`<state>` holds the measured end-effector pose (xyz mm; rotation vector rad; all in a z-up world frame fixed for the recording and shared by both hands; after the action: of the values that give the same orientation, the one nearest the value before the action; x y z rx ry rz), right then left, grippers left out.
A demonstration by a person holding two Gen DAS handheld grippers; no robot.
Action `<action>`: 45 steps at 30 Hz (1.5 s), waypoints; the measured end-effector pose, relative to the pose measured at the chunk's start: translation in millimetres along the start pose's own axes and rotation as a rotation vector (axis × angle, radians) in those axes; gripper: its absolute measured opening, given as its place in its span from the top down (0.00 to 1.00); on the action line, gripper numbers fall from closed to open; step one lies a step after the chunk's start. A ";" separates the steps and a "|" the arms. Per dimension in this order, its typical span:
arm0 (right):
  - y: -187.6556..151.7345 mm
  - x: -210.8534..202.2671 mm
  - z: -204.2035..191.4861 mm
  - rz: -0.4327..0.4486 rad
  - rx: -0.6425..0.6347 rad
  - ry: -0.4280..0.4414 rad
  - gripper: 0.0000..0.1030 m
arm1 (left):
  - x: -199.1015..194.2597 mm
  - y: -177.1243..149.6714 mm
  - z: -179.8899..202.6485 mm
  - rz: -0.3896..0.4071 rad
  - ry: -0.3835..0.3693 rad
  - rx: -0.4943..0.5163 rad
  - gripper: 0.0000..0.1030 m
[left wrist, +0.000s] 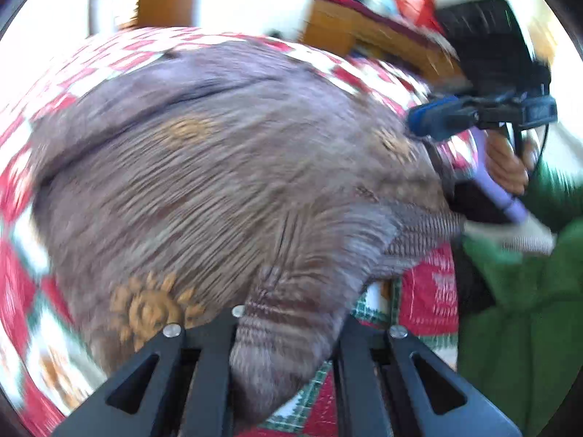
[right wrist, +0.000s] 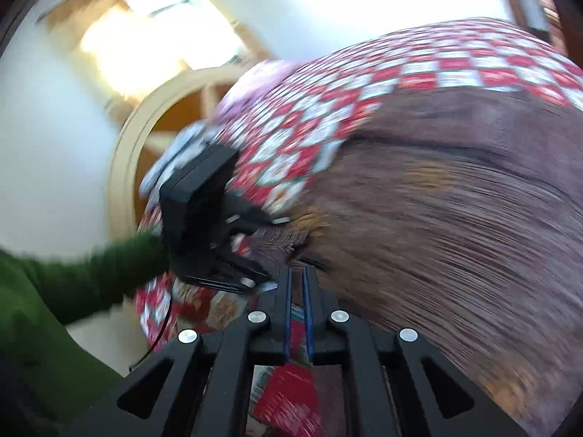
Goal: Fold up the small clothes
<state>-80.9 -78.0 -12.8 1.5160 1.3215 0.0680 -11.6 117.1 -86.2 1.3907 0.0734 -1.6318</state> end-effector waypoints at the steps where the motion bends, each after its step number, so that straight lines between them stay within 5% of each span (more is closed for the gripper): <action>1: -6.9 -18.6 8.9 0.018 0.035 -0.044 0.82 | -2.1 -4.3 -2.6 0.017 -0.009 -0.047 0.92; 2: -14.7 -37.7 17.5 0.033 0.071 -0.088 0.75 | -4.1 -8.9 -3.2 0.036 -0.011 -0.081 0.92; 4: -36.7 -79.7 33.8 0.056 0.160 -0.183 0.45 | -5.5 -14.7 -2.7 0.070 -0.002 -0.125 0.92; 8: -84.8 -146.4 51.3 0.068 0.306 -0.306 0.45 | 2.9 -22.4 7.0 0.082 0.043 -0.146 0.92; 12: -121.9 -167.4 44.6 0.059 0.333 -0.359 0.45 | 3.8 -21.4 16.9 0.101 0.105 -0.092 0.89; 16: -137.9 -146.5 37.4 0.020 0.351 -0.237 0.45 | 5.4 -18.8 14.9 0.096 0.123 -0.057 0.86; 21: -153.3 -117.5 29.3 -0.159 0.345 -0.341 0.47 | 0.9 -27.9 17.5 0.151 0.156 -0.048 0.89; 36: -152.0 -78.5 25.8 -0.294 0.342 -0.535 0.49 | -7.1 -32.9 16.0 0.245 0.144 -0.147 0.89; 41: -155.0 -86.2 27.6 -0.207 0.435 -0.595 0.49 | -28.3 -34.7 1.3 0.340 0.084 -0.245 0.89; 45: -149.8 -89.9 34.9 -0.139 0.456 -0.606 0.50 | -27.7 -37.2 2.9 0.339 0.095 -0.235 0.89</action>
<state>-194.6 -195.1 -84.3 1.6288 0.9713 -0.7700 -41.7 152.3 -82.1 1.2240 0.0774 -1.2354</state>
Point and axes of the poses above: each gripper's, at about its wrist camera, not at the fingertips, and x roughly the way its jaws point, z to its right, y to its top, the point moved 1 cm from there along x, roughly the way its jaws point, and after that the axes turned 10 degrees about -x, right-handed, at the moved point
